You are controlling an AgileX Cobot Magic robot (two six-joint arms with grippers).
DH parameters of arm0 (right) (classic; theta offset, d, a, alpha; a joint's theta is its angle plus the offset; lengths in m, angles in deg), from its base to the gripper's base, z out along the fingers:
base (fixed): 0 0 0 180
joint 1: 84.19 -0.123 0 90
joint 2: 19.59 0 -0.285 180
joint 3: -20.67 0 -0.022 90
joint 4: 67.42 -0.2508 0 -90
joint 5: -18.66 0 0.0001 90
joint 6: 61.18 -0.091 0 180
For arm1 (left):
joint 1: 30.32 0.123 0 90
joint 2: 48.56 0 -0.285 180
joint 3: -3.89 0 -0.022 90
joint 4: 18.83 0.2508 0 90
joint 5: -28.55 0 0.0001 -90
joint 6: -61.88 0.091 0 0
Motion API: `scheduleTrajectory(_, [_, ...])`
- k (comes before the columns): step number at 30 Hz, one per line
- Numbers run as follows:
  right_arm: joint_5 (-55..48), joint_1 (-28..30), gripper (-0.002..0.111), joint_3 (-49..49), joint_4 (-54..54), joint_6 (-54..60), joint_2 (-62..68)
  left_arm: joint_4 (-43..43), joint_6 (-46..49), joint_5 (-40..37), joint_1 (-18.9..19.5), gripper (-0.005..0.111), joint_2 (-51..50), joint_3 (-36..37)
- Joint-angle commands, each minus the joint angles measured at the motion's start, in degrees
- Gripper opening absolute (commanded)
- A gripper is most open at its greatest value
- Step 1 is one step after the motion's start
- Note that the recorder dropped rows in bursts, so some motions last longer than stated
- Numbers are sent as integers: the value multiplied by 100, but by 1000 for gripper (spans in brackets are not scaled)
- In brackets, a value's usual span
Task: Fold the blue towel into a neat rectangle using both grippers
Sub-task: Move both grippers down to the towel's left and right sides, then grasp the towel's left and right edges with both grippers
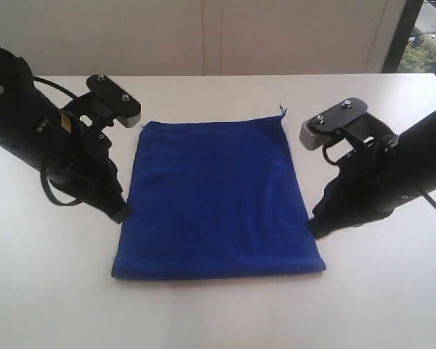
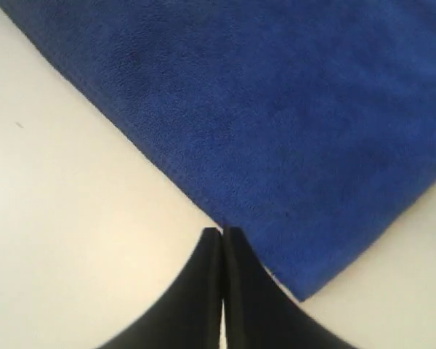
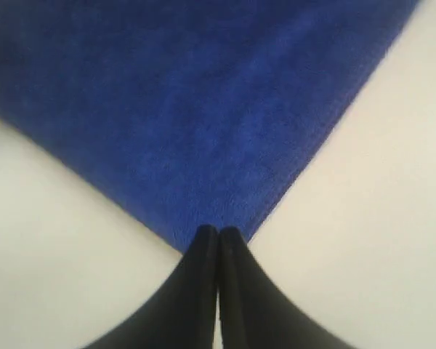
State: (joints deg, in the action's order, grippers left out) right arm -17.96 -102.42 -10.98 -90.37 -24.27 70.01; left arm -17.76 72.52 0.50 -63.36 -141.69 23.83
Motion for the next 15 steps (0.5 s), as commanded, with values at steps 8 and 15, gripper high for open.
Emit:
scheduleTrajectory(8, [-211,1,4,-100,-164,3653,393,-1867,4882,-1070,-31,0,-476,16])
scheduleTrajectory(15, [-270,1,32,-100,-164,4356,717,-1854,4829,-928,-31,20,-875,16])
